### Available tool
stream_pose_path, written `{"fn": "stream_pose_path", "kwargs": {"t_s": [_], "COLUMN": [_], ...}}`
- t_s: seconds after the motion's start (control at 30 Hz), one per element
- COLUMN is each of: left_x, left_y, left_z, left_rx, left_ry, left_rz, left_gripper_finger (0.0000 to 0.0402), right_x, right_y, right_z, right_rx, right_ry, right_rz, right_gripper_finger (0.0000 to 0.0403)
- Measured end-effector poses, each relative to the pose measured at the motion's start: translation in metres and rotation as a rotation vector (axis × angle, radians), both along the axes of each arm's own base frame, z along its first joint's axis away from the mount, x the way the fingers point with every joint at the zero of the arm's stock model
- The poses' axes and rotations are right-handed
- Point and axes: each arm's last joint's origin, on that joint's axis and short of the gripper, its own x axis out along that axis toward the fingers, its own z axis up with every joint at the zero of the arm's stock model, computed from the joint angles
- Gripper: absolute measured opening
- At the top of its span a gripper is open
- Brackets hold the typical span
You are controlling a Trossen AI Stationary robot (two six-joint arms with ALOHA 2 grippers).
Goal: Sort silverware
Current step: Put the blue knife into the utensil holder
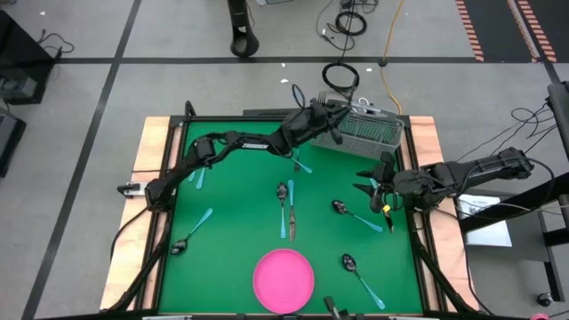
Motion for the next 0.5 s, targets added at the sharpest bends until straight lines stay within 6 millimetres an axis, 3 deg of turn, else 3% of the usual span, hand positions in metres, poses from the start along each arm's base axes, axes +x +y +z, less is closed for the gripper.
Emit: {"fn": "stream_pose_path", "kwargs": {"t_s": [0.23, 0.5], "left_x": [0.001, 0.003], "left_y": [0.002, -0.002], "left_z": [-0.009, -0.016], "left_rx": [-0.141, -0.166], "left_ry": [0.042, 0.118], "left_rz": [0.08, 0.109], "left_gripper_finger": [0.0015, 0.0015], "right_x": [-0.001, -0.002], "right_y": [0.0, 0.0], "right_z": [-0.001, -0.002], "right_rx": [0.003, 0.011], "right_ry": [0.012, 0.023], "right_rz": [-0.003, -0.011], "right_gripper_finger": [0.0164, 0.0164]}}
